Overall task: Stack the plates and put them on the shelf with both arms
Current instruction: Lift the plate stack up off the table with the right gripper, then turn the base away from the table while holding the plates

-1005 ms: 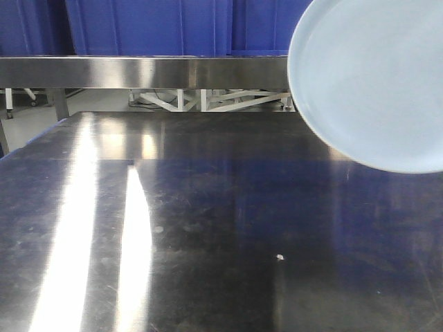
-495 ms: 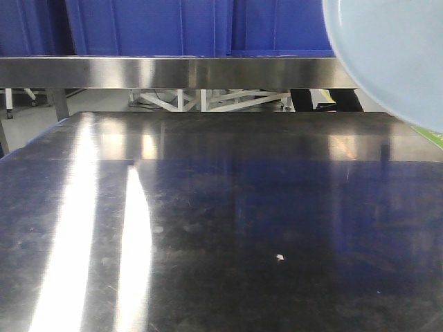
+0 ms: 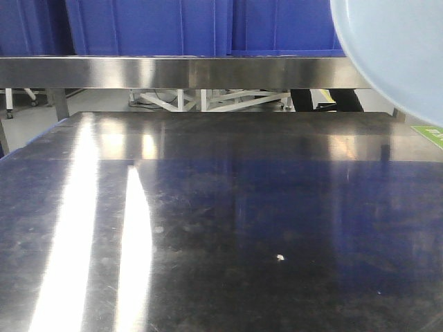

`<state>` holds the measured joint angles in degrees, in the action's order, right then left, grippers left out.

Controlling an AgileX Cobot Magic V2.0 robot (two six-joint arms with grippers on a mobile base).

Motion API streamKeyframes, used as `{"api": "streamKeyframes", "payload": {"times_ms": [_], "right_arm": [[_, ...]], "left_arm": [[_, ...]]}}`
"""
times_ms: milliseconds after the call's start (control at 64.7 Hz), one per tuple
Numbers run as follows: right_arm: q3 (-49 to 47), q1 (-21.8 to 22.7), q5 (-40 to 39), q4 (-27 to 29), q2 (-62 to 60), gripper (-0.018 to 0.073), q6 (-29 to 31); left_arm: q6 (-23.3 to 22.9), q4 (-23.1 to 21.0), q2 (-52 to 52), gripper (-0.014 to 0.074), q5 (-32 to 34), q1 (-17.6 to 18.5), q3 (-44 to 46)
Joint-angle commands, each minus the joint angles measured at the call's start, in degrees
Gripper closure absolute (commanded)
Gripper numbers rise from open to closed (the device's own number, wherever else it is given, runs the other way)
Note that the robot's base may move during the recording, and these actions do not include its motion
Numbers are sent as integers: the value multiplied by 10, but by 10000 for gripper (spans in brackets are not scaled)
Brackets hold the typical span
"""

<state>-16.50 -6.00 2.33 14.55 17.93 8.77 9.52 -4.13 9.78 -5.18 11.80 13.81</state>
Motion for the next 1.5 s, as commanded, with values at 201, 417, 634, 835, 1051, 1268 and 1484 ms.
{"api": "streamKeyframes", "payload": {"times_ms": [201,417,634,835,1051,1268,1484], "right_arm": [[-18,4,-56,5,1,511,2],[-18,4,-56,5,1,511,2],[-18,4,-56,5,1,511,2],[-18,4,-56,5,1,511,2],[-18,4,-56,5,1,511,2],[-18,4,-56,5,1,511,2],[-18,4,-56,5,1,511,2]], "left_arm": [[-2,-1,5,514,47,-1,17],[-2,-1,5,514,47,-1,17],[-2,-1,5,514,47,-1,17],[-2,-1,5,514,47,-1,17],[-2,-1,5,514,47,-1,17],[-2,-1,5,514,47,-1,17],[-2,-1,5,514,47,-1,17]]}}
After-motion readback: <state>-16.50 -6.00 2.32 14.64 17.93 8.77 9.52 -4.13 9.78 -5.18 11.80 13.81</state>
